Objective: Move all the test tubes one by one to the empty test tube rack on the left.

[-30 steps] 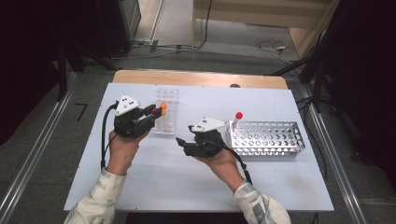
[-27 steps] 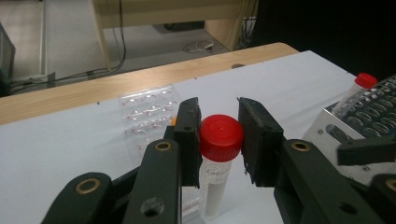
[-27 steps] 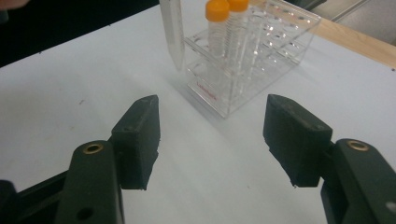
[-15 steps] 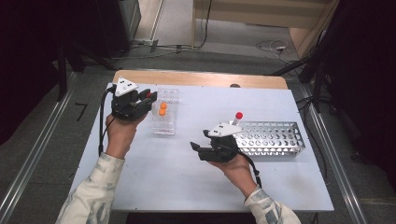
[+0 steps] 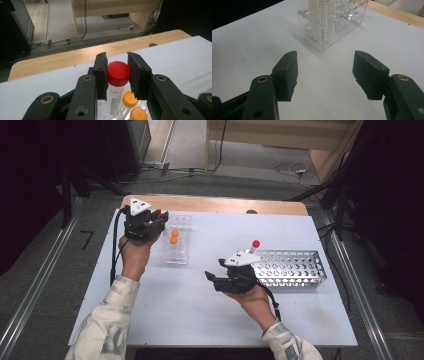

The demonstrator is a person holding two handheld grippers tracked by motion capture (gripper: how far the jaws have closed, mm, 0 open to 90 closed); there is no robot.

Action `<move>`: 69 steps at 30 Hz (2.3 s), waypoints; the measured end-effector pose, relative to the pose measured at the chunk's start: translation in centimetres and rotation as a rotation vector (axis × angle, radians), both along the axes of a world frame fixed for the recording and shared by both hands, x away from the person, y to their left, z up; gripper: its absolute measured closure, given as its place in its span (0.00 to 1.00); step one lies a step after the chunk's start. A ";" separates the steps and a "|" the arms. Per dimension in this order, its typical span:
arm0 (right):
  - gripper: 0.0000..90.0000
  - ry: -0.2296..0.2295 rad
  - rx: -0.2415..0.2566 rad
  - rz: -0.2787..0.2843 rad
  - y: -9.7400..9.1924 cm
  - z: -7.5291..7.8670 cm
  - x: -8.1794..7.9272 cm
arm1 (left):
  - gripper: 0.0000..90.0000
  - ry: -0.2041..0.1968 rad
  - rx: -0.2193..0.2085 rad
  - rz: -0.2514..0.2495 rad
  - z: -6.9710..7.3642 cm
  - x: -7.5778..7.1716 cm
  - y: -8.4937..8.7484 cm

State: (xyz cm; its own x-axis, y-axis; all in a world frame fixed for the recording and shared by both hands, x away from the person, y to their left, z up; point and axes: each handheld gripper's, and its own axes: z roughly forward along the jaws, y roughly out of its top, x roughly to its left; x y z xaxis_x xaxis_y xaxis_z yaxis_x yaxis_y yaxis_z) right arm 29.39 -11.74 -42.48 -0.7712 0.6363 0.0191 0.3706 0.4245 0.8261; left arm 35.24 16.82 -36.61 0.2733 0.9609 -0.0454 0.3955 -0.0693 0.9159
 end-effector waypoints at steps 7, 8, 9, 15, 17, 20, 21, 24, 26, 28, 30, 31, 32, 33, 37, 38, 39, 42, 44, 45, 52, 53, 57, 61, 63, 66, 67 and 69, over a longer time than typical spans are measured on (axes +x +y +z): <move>0.39 -0.002 -0.003 -0.008 -0.2 0.0 0.1 | 0.78 0.004 0.002 0.002 -0.6 0.3 -0.5; 0.39 -0.003 -0.004 -0.008 -0.2 0.0 0.1 | 0.78 0.004 0.003 0.003 -0.7 0.3 -0.6; 0.39 -0.003 -0.004 -0.008 -0.2 0.0 0.1 | 0.78 0.005 0.010 0.004 -0.8 0.3 -0.6; 0.39 -0.005 -0.008 -0.006 -0.2 -0.1 0.0 | 0.78 0.031 0.010 0.005 -2.2 0.4 -0.8; 0.39 -0.003 -0.008 -0.006 -0.1 -0.2 0.1 | 0.78 0.037 0.006 0.005 -2.6 0.4 -0.8; 0.39 0.000 -0.012 -0.009 -0.1 -0.2 0.1 | 0.78 0.050 0.010 0.000 -3.0 0.5 -0.8; 0.39 0.000 -0.013 -0.009 -0.1 -0.2 0.1 | 0.77 0.052 0.006 0.000 -3.1 0.5 -0.8; 0.39 -0.001 -0.015 -0.008 -0.1 -0.2 0.1 | 0.72 0.053 -0.005 -0.001 -3.2 0.4 -0.8; 0.39 -0.001 -0.016 -0.009 -0.1 -0.2 0.1 | 0.69 0.054 -0.006 -0.002 -3.1 0.3 -0.8; 0.39 0.000 -0.013 -0.013 -0.2 -0.2 0.1 | 0.66 0.049 -0.016 0.001 -2.9 0.1 -0.7; 0.39 -0.005 -0.010 -0.018 -0.5 -0.1 0.0 | 0.59 0.044 -0.033 0.006 -2.6 -0.2 -0.5; 0.39 -0.012 -0.011 -0.024 -0.7 0.0 -0.1 | 0.56 0.042 -0.042 0.004 -2.6 -0.3 -0.4; 0.39 -0.019 -0.016 -0.030 -1.0 0.0 -0.1 | 0.52 0.041 -0.045 0.006 -2.5 -0.6 -0.3; 0.39 -0.024 -0.017 -0.037 -1.3 0.1 -0.2 | 0.47 0.039 -0.054 0.004 -2.5 -0.9 -0.3; 0.39 -0.038 -0.020 -0.072 -3.1 0.3 -0.5 | 0.36 0.036 -0.081 -0.004 -2.6 -2.0 0.1; 0.39 -0.048 -0.021 -0.082 -3.5 0.3 -0.5 | 0.34 0.037 -0.086 -0.007 -2.6 -2.2 0.2; 0.39 -0.052 -0.027 -0.096 -4.0 0.4 -0.6 | 0.33 0.038 -0.091 -0.010 -2.6 -2.5 0.2; 0.40 -0.059 -0.017 -0.144 -5.6 0.5 -0.6 | 0.31 0.032 -0.099 -0.016 -2.7 -3.1 0.4; 0.40 -0.064 -0.012 -0.181 -6.7 0.4 -0.1 | 0.30 0.026 -0.104 -0.019 -2.7 -3.5 0.4; 0.40 -0.059 -0.008 -0.204 -7.2 0.4 0.1 | 0.30 0.021 -0.109 -0.022 -2.8 -3.7 0.4; 0.45 -0.055 -0.004 -0.344 -9.1 -0.6 2.7 | 0.29 0.027 -0.094 -0.051 -2.9 -4.1 -0.1; 0.46 -0.048 -0.002 -0.357 -9.0 -0.8 3.1 | 0.30 0.027 -0.093 -0.051 -2.9 -4.2 -0.2; 0.51 -0.055 -0.004 -0.383 -8.6 -1.5 4.4 | 0.30 0.031 -0.089 -0.055 -3.0 -4.2 -0.3; 0.62 -0.034 -0.011 -0.399 -8.1 -2.1 5.4 | 0.30 0.031 -0.088 -0.061 -3.0 -4.2 -0.5; 0.68 -0.030 -0.014 -0.402 -8.0 -2.2 5.7 | 0.30 0.033 -0.086 -0.066 -3.1 -4.2 -0.6; 0.78 -0.036 -0.014 -0.403 -7.9 -2.0 5.8 | 0.30 0.037 -0.086 -0.066 -3.1 -4.2 -0.7; 0.79 -0.031 -0.012 -0.407 -7.8 -1.9 5.8 | 0.30 0.036 -0.087 -0.066 -3.1 -4.2 -0.7; 0.79 -0.029 -0.010 -0.405 -7.8 -1.8 5.8 | 0.30 0.035 -0.087 -0.065 -3.1 -4.2 -0.6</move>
State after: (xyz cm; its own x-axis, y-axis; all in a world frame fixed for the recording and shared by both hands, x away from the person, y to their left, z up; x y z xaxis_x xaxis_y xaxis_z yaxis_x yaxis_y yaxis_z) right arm 35.20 -19.52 -44.30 -0.4582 0.8888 -0.0067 0.4864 0.2571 0.8350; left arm 31.02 16.21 -39.73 0.3319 0.9331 -0.1382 0.4247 -0.0170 0.9052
